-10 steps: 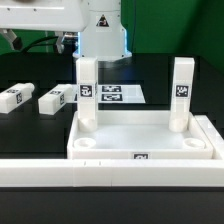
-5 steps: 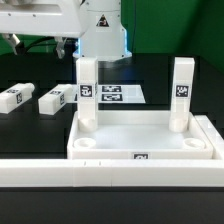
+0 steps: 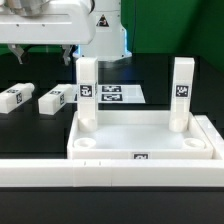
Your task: Assemble desk
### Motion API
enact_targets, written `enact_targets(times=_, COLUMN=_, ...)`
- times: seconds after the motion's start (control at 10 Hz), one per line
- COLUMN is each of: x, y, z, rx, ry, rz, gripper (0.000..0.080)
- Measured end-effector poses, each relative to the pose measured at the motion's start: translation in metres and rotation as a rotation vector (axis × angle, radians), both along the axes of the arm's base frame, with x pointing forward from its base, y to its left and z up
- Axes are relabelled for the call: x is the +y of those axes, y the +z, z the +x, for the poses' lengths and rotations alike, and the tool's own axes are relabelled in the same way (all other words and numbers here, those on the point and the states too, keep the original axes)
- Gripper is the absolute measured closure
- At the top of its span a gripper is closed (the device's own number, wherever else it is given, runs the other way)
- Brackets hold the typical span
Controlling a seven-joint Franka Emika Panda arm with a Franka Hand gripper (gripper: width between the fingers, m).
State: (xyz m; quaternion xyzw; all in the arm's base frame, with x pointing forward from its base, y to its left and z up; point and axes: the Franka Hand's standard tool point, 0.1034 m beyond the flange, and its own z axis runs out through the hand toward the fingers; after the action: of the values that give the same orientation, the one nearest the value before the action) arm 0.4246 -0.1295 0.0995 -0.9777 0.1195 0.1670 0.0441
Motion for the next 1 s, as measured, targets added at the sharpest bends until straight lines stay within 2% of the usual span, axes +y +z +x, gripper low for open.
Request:
enact_targets(times=0.1, x=0.001, y=0.000, z=-0.003, rx=0.075, ry=0.017, rz=0.032, gripper=0.0151)
enact_targets(times=0.2, x=-0.002, y=-0.003, z=-0.004, rx=0.096, ry=0.072, rz=0.063, gripper=0.0151)
enact_targets(times=0.3, x=0.001, y=-0.008, z=-0.014, rx=0.153, ry=0.079, rz=0.087, gripper=0.0151)
enact_targets(times=0.4, x=0.003, y=-0.014, z=-0.023, rx=0.224, ry=0.078, rz=0.107, gripper=0.0151)
enact_targets(times=0.6, x=0.004, y=-0.016, z=-0.025, rx=0.343, ry=0.081, rz=0.136, gripper=0.0151)
enact_targets(times=0.8, x=0.003, y=-0.019, z=-0.023, rx=0.343, ry=0.084, rz=0.131, gripper=0.0151)
enact_targets(times=1.0, x=-0.002, y=-0.032, z=-0.031, rx=0.376, ry=0.069, rz=0.128, gripper=0.0151)
